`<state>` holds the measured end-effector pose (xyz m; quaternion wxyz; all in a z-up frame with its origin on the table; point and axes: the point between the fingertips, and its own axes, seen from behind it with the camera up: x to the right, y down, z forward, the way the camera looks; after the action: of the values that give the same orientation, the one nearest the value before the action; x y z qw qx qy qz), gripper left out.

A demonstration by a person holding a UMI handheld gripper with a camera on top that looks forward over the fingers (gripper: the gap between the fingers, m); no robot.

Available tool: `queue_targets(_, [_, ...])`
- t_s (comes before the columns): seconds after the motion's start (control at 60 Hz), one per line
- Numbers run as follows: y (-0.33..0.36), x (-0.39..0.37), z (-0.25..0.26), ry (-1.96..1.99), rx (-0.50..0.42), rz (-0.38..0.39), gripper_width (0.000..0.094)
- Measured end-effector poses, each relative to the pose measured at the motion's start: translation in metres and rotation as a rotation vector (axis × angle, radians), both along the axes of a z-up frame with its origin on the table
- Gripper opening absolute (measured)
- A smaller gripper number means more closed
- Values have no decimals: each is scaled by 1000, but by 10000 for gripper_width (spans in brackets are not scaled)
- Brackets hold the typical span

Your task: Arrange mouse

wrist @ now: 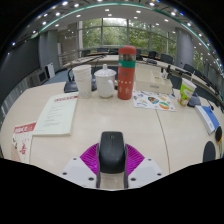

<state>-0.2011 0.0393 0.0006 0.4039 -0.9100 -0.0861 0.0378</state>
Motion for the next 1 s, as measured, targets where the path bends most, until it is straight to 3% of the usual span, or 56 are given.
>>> queue_targets(0.217, [-26,64,125,106,152,12,303])
queue_targets(0.333, [-45,151,191,94,243,-22,303])
queue_targets(0.417, [-59,220,202,69,249,-50,302])
queue_targets(0.517, [-71,310,180,-3,224,-96,301])
queue_targets(0.7, [-80,419,92,-55,106,-132,302])
queue_targets(0.933, [-72,456,8,-26,14,-142,308])
queue_targets(1.0, [-73,461,-6,-28,-12,-156,372])
